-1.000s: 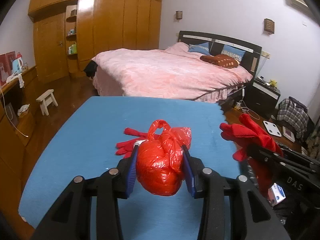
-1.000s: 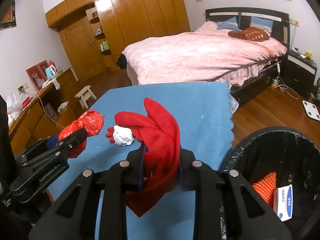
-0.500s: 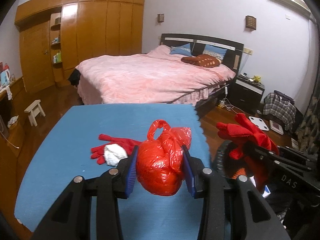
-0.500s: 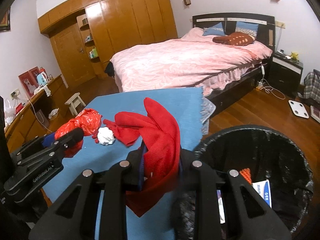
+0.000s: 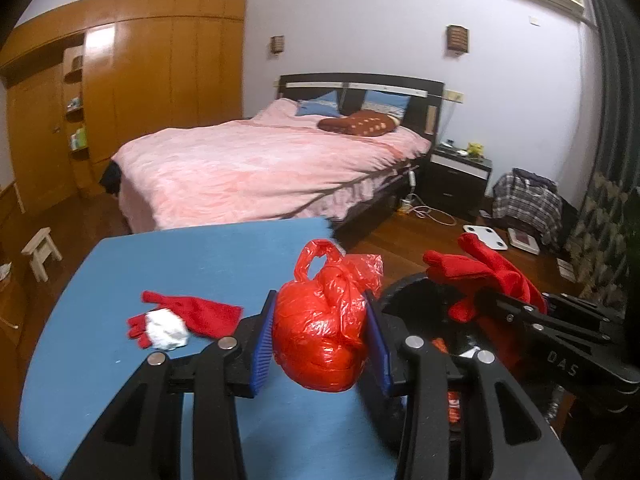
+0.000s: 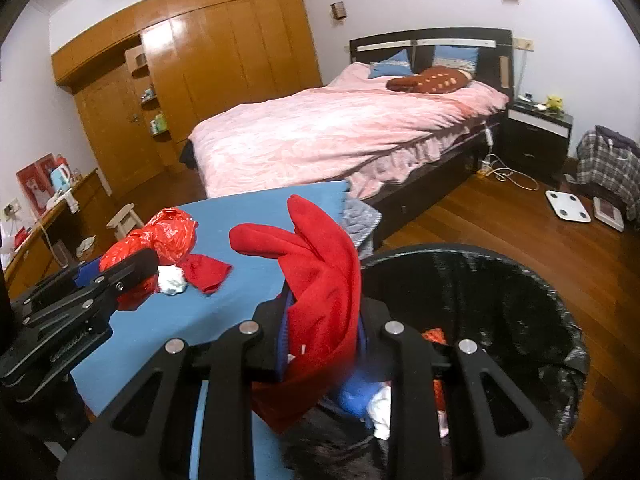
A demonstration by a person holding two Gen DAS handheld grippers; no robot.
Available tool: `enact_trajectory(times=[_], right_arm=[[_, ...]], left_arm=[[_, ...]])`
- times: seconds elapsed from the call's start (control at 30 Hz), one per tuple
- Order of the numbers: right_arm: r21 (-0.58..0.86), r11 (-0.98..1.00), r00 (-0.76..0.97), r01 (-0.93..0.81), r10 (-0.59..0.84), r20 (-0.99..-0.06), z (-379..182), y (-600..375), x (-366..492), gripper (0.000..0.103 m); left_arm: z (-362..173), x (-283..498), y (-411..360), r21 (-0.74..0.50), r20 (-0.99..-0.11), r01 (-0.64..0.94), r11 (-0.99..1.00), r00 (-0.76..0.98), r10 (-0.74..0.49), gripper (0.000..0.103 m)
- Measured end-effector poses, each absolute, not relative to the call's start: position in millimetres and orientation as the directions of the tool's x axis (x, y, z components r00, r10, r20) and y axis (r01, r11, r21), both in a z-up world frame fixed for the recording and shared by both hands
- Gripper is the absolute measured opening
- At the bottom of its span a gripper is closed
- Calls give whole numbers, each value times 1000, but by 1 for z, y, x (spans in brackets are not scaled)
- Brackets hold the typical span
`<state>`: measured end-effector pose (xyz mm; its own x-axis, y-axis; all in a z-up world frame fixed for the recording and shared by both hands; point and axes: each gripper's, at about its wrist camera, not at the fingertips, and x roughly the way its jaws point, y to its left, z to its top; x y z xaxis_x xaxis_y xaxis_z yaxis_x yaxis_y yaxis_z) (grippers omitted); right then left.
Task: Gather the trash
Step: 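Carry the red bag and red glove over the bin with both tools, then open both tools to drop the red bag and glove into the bin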
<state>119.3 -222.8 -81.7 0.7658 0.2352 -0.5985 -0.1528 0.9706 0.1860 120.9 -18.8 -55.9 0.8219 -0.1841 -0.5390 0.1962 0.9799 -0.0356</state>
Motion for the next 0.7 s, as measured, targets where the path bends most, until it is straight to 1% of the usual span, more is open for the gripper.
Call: enact_trajectory(times=[0.27, 0.7], right_arm=[[179, 981, 779, -76, 170, -603, -86, -266, 114, 24], [150, 989, 778, 5, 90, -622, -98, -313, 107, 24]], left_arm=[[-59, 122, -65, -28, -538, 280, 959, 805, -251, 41], [-67, 127, -110, -21, -545, 365, 931, 776, -317, 41]])
